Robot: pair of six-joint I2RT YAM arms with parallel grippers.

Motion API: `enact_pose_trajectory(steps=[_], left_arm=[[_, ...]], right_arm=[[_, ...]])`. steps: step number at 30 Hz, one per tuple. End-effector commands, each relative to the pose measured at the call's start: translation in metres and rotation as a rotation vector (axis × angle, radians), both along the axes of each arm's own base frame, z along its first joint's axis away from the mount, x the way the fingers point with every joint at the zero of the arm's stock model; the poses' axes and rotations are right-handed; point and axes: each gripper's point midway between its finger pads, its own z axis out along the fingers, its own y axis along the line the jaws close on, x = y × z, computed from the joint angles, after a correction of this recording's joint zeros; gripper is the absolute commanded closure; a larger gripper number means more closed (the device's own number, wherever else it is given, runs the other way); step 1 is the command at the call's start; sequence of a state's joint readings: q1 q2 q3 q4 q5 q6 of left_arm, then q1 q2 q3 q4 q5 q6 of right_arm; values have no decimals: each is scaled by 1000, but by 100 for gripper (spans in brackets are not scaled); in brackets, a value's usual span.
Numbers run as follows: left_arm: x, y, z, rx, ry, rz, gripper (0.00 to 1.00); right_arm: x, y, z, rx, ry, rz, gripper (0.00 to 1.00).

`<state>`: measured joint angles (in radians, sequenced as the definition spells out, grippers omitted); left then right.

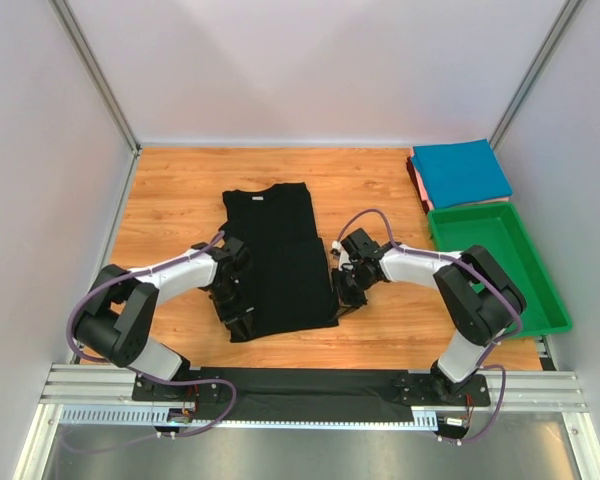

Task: Fold and stack the t-shirts
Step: Fold the tshirt

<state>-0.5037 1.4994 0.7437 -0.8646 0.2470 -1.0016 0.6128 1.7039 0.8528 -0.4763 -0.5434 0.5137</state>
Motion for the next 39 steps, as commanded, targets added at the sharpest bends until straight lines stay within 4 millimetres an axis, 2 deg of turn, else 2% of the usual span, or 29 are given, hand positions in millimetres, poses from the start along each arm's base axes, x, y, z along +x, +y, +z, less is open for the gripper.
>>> enact_pose_trajectory(steps=[1, 3, 4, 6, 8, 10, 12, 14, 16, 17, 19, 20, 22, 26, 29, 30, 33, 36, 39], left_arm=[[13, -3, 14, 17, -26, -4, 71], [24, -8, 26, 2, -66, -3, 71], [32, -13, 35, -17, -97, -1, 70], [37, -18, 41, -42, -114, 8, 70], [39, -24, 42, -68, -117, 21, 70], [36, -23, 37, -64, -98, 33, 70], [25, -16, 27, -30, -52, 48, 70], [11, -7, 15, 12, -1, 63, 70], [6, -4, 7, 22, 12, 74, 70], [-1, -1, 2, 37, 30, 84, 70], [-7, 6, -5, 66, 51, 86, 70], [-9, 9, -7, 86, 57, 87, 70], [-16, 17, -12, 130, 97, 73, 70], [-21, 20, -14, 150, 126, 72, 72], [-17, 19, -5, 152, 113, 71, 72], [-18, 21, 2, 158, 114, 67, 72], [-8, 22, 19, 159, 57, 65, 71], [1, 16, 27, 102, -10, 55, 70], [-3, 10, 25, 25, -18, 61, 69]], right_arm=[[20, 7, 22, 20, -111, 23, 94], [28, 21, 44, 64, -153, 29, 94], [25, 30, 51, 90, -147, 38, 94], [31, 46, 62, 137, -159, 36, 93], [28, 66, 69, 185, -151, 44, 93], [28, 80, 67, 203, -134, 51, 93], [22, 96, 66, 230, -124, 69, 92], [15, 107, 53, 232, -106, 95, 92], [5, 112, 41, 237, -57, 98, 92], [-2, 110, 27, 233, -33, 98, 92], [-11, 105, 17, 225, -13, 100, 93], [-19, 95, 5, 199, 5, 103, 93], [-22, 84, -8, 163, -9, 128, 93], [-27, 66, -18, 102, -14, 149, 94], [-21, 61, -4, 81, -56, 164, 92], [-16, 62, 7, 89, -86, 163, 91], [-13, 50, 23, 69, -115, 137, 86], [-11, 30, 24, 15, -103, 88, 81], [-9, 5, 21, -69, -97, 17, 70]])
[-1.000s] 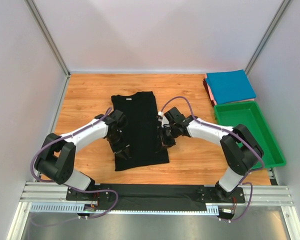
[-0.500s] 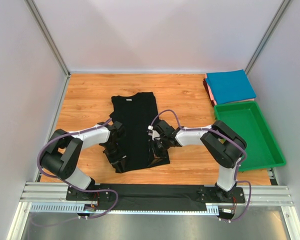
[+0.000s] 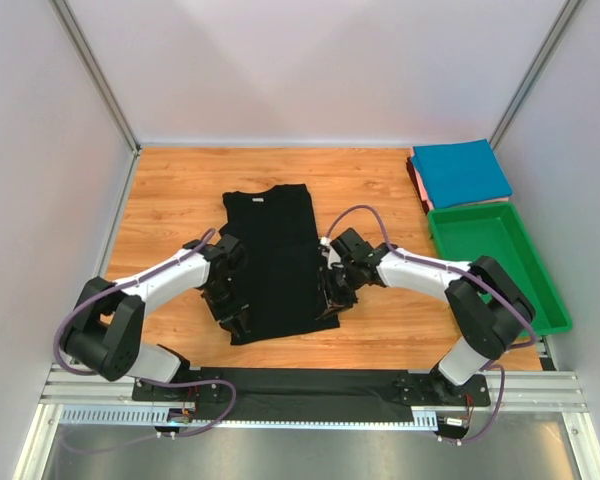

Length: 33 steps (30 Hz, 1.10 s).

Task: Fold and stack the t-shirts
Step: Fold the tshirt

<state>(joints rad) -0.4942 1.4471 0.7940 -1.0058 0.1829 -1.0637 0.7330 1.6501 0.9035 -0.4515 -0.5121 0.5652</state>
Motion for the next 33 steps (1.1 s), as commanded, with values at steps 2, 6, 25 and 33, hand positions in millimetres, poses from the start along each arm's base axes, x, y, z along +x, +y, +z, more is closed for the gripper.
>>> enact_pose_trajectory(steps=[2, 6, 25, 33], left_arm=[[-13, -1, -4, -83, -4, 33, 63], [-25, 4, -16, -147, -18, 120, 59], [-29, 19, -28, -111, -34, 183, 56], [-42, 29, -23, -83, -40, 182, 52]], right_arm=[[0, -47, -9, -152, 9, -108, 65], [7, -61, -14, -176, 42, -198, 60], [-5, -57, -39, -120, 100, -206, 61], [-11, -65, -44, -145, 90, -216, 70]])
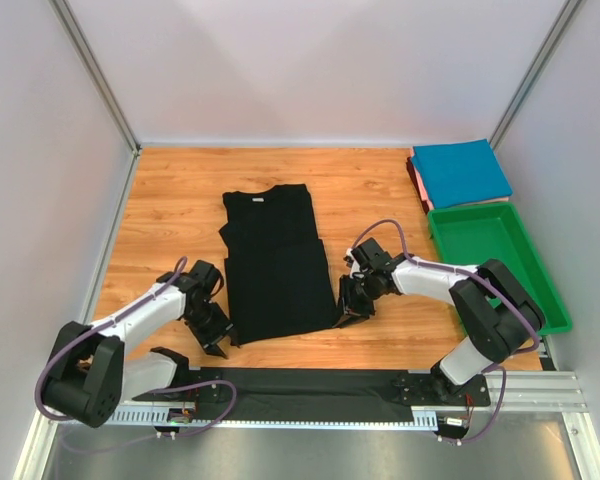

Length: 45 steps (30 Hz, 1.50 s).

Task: Fold and stack the t-shirts
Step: Fold the tshirt

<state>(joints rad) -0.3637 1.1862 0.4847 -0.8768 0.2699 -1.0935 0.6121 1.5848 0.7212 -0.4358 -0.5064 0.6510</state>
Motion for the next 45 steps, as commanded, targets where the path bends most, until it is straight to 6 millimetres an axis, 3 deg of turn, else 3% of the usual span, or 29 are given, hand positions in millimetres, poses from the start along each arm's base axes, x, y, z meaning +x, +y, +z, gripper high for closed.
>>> enact_pose_trajectory(steps=[1, 2, 5, 17, 20, 24, 30, 38, 45], left_arm=[[-6, 9, 1, 25, -7, 29, 51], [-3, 8, 3, 12, -30, 35, 51], [8, 2, 6, -44, -105, 44, 50], [33, -13, 27, -158, -298, 48, 51], [29, -8, 30, -132, -294, 72, 51], [16, -2, 19, -98, -222, 95, 51], [12, -5, 12, -116, -198, 126, 53], [29, -9, 9, -130, -255, 168, 54], [19, 1, -2, -64, -207, 187, 57]], right_arm=[[0, -14, -18, -76, -30, -17, 75], [1, -14, -18, -74, -30, -18, 86], [2, -13, -22, -81, -21, -21, 100], [3, -12, -20, -80, -22, -34, 100], [3, -12, -19, -79, -24, -40, 100], [5, -11, -17, -75, -24, -51, 100], [3, -10, -12, -66, -24, -59, 100], [0, -12, -16, -67, -15, -60, 100], [-1, -12, -17, -68, -13, -61, 100]])
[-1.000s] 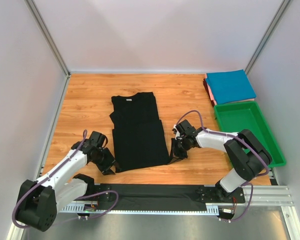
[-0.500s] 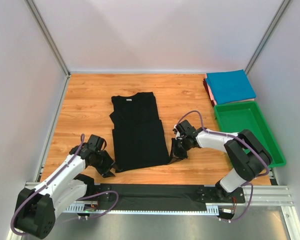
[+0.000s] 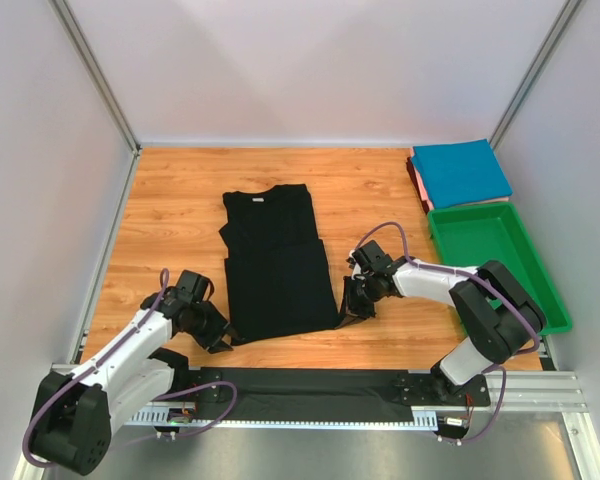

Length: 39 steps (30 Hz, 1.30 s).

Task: Fold and stack the t-shirts
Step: Fold the tshirt

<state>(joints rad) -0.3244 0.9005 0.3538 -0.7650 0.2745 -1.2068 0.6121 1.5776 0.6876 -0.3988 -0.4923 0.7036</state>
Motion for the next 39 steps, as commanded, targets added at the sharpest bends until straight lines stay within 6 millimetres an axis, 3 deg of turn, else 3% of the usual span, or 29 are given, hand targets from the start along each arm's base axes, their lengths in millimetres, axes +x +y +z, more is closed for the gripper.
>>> enact_pose_trajectory(steps=[1, 6, 13, 19, 24, 31, 36, 39], left_arm=[[-1, 7, -6, 36, 19, 45, 57], [6, 6, -8, 37, 11, 54, 66], [15, 0, 4, 32, 28, 22, 99], [20, -1, 35, 28, 5, 31, 100], [10, 1, 50, 24, 25, 42, 100], [-8, 6, 66, 30, 29, 49, 100], [-8, 13, 98, 33, -83, 62, 100], [-5, 5, 113, -17, -122, 51, 100]], right_arm=[[0, -11, -12, -62, -23, -13, 100], [0, -11, -13, -65, -18, -15, 100], [4, -12, -10, -75, -42, 2, 100], [13, -11, 19, -67, -110, 29, 100], [14, -12, 45, -60, -143, 45, 100], [3, -22, 65, -65, -157, 62, 100], [-4, -27, 83, -38, -211, 67, 100], [-8, -34, 92, -59, -228, 90, 100]])
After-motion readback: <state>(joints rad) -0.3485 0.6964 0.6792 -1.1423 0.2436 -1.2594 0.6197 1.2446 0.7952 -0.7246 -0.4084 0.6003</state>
